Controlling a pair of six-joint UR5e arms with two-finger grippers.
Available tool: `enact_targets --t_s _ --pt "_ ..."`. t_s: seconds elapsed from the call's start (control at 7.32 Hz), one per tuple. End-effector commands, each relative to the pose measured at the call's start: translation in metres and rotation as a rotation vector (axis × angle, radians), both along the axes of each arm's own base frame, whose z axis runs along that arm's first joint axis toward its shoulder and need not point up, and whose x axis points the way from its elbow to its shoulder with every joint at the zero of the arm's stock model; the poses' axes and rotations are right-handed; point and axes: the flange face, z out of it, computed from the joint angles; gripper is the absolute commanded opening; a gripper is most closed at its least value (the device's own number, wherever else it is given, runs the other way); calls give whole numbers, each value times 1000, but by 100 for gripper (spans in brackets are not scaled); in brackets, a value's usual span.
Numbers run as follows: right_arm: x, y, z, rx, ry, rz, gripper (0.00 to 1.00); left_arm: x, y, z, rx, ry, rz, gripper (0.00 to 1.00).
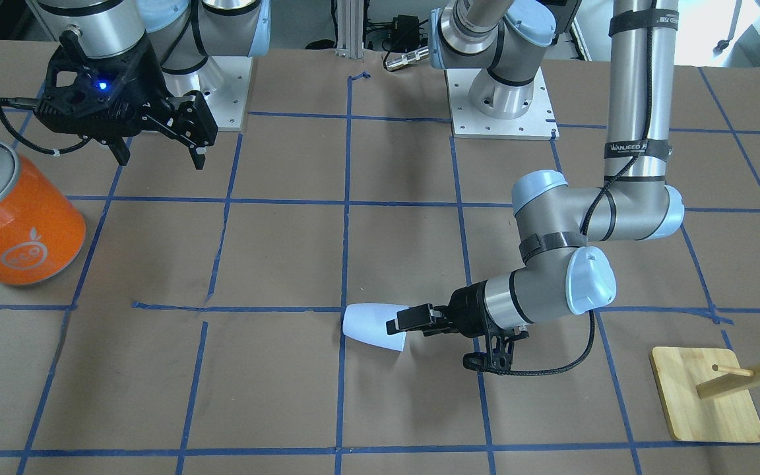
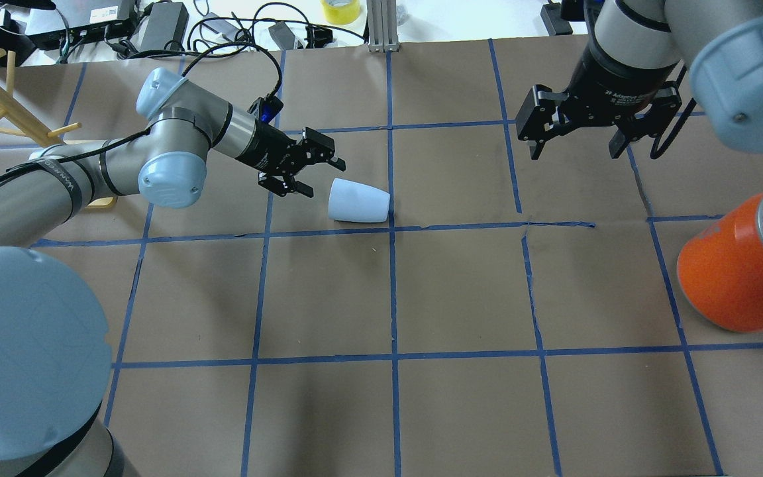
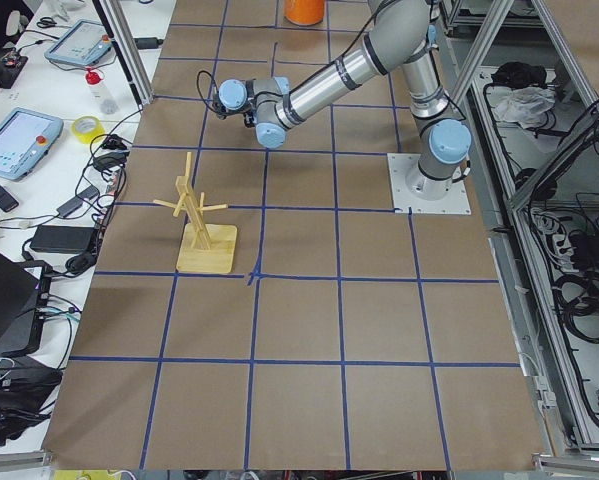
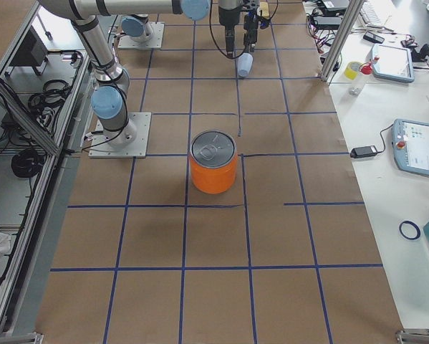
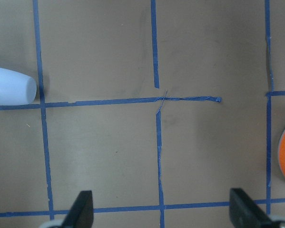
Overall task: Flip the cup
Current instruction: 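Close the left gripper on the rim of the lying white cup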
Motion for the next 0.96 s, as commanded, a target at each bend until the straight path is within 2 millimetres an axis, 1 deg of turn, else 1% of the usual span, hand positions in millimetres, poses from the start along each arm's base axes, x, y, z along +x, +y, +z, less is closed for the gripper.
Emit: enact_targets --t_s 0.0,0.14,0.27,0.41,0.68,0.82 --pt "2 0 1 -6 -2 3 100 -18 6 -8 -4 8 -30 99" --pt "2 -1 0 -5 -2 3 100 -22 10 -16 3 6 -45 83" --pt "2 -2 0 -5 -1 6 100 -22 10 -13 -10 8 -53 71" --pt "2 -1 -1 -3 -3 6 100 -22 10 -13 -11 8 -54 45" --pt "2 -1 -1 -2 -3 4 100 -22 7 -1 -39 -1 -55 7" --pt "2 -1 -1 -2 -3 4 100 -22 6 8 -57 -10 -55 0"
